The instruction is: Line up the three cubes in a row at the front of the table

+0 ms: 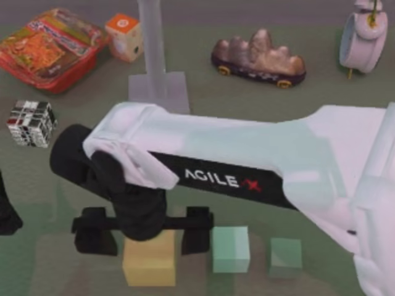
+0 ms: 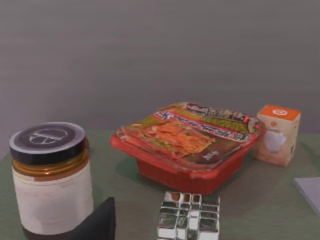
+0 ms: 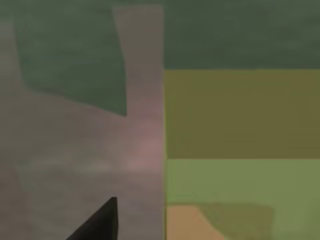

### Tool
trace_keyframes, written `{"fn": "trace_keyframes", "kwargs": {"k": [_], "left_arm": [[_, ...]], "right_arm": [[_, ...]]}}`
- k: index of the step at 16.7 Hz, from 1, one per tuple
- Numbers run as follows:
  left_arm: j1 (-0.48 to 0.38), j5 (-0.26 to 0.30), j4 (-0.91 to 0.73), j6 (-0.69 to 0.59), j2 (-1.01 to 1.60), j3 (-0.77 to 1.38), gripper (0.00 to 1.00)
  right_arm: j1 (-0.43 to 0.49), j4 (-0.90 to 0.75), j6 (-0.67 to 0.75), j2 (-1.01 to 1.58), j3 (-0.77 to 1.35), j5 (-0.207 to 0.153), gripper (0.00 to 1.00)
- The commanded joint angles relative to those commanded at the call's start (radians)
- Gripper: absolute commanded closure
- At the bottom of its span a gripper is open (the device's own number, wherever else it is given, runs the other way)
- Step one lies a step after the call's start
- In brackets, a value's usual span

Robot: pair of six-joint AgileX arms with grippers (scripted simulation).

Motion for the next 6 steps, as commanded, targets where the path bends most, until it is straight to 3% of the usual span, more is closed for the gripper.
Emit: {"fn": "trace_keyframes", "kwargs": {"k": [6], "left_arm": [[0.000,0.000,0.000,0.000,0.000,0.000,0.00]], "right_arm": [[0.005,-0.175,-0.002,-0.030,0.142,0.000,0.00]]}}
